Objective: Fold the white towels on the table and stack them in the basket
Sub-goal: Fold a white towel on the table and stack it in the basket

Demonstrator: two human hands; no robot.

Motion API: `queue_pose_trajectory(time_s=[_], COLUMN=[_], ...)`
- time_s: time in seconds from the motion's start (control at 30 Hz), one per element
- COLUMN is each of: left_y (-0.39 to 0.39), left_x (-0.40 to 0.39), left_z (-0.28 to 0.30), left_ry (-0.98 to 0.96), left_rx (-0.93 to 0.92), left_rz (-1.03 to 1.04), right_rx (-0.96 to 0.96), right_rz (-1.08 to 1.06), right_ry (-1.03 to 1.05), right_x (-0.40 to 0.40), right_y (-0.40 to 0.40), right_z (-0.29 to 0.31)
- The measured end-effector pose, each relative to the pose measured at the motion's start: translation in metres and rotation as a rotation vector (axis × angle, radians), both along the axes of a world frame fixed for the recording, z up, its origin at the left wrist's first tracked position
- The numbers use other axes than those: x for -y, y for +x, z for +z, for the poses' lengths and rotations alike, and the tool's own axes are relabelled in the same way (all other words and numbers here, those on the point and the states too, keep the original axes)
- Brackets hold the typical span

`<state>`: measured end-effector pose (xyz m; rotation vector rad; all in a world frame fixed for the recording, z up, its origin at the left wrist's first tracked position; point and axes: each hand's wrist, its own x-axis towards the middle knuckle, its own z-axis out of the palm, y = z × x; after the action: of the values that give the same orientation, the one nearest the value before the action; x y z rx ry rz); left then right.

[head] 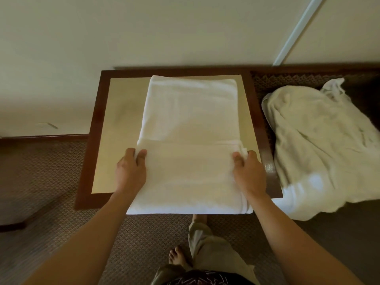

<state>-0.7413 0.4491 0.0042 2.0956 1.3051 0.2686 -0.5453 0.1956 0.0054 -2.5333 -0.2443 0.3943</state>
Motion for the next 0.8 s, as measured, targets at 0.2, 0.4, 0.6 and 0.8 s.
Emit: queue_pose_trajectory(time_s=[0.2, 0.4, 0.6, 0.8], left_y=[0.006, 0.027, -0.004, -0.027], left_x=[0.024, 0.063, -0.003, 0.019], left_z=[0.014, -0.009, -0.021, 0.005], left_ry=[0.298, 0.275, 0.23, 0.268], left_rx=[-0.074, -0.437, -0.506, -0.428], left_rz=[-0.071, -0.74, -0.476, -0.266], right_rx=[0.295, 0.111, 0.047, 0.149], right_rz=[-0.02, 0.667, 0.403, 0.243], right_ry=[-0.152, -0.327, -0.444, -0.405], right_x=[-0.017, -0.039, 0.011, 0.014], right_y=[-0.024, -0.067, -0.008, -0.033], right_z=[0.014, -0.004, -0.018, 0.001])
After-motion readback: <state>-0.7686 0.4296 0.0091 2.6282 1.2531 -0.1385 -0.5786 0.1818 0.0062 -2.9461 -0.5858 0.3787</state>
